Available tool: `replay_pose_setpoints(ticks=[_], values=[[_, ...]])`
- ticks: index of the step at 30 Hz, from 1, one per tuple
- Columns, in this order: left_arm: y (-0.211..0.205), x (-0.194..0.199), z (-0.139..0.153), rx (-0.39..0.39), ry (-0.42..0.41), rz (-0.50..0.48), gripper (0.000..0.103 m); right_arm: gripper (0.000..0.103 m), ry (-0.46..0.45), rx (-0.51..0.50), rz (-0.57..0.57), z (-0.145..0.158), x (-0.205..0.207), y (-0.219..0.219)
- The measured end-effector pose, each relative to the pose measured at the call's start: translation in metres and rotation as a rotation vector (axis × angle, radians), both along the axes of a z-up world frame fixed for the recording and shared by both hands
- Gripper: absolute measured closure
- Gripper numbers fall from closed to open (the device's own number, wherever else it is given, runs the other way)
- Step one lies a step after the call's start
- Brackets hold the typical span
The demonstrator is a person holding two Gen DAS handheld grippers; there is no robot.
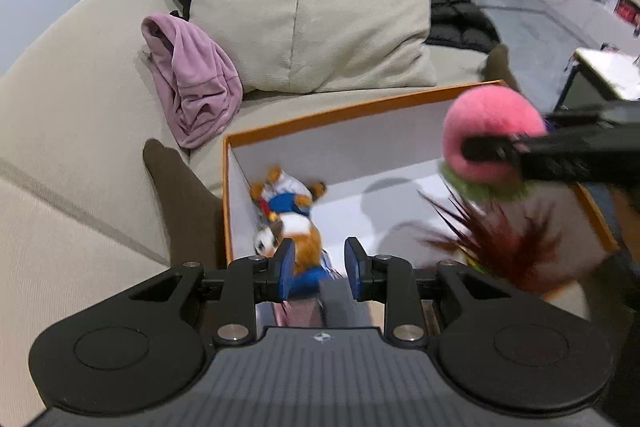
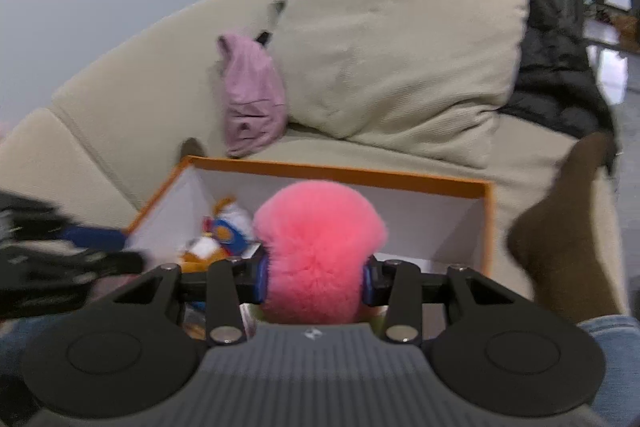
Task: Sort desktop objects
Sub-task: 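Lower the plush and pompom into the shoebox and open both tools, then grasp the knitted bunny with left tool while right tool grasps pink stick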
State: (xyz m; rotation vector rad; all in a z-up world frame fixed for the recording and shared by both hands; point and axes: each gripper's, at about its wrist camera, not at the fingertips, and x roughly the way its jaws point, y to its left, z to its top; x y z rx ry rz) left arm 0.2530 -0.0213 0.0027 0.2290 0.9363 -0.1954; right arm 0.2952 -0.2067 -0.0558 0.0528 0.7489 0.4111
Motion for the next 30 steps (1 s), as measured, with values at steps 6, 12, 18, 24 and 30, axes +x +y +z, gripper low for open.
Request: replay_pose_setpoints(ticks=[6,12,18,24,30], values=[[0.012,-0.047,0.004,-0.085,-0.006,0.046,0.072,0.06,-0.012,-0.173,-0.013,-0.008,0.019,0.004],[0.027,-0.082,-0.006,-0.118,0.032,0.09,0.072,0.058,-0.018,-0.278,-0.047,-0.016,0.023,0.01],[0.047,-0.112,-0.015,-0.146,0.032,0.139,0.069,0.06,-0.057,-0.283,-0.064,-0.002,0.004,0.005],[0.048,-0.147,-0.019,-0.101,0.005,0.07,0.066,0.06,-0.131,-0.187,-0.031,0.029,-0.06,-0.001],[0.029,-0.173,-0.028,0.03,-0.009,-0.079,0.051,0.06,-0.082,-0.072,0.069,0.03,-0.137,-0.002]])
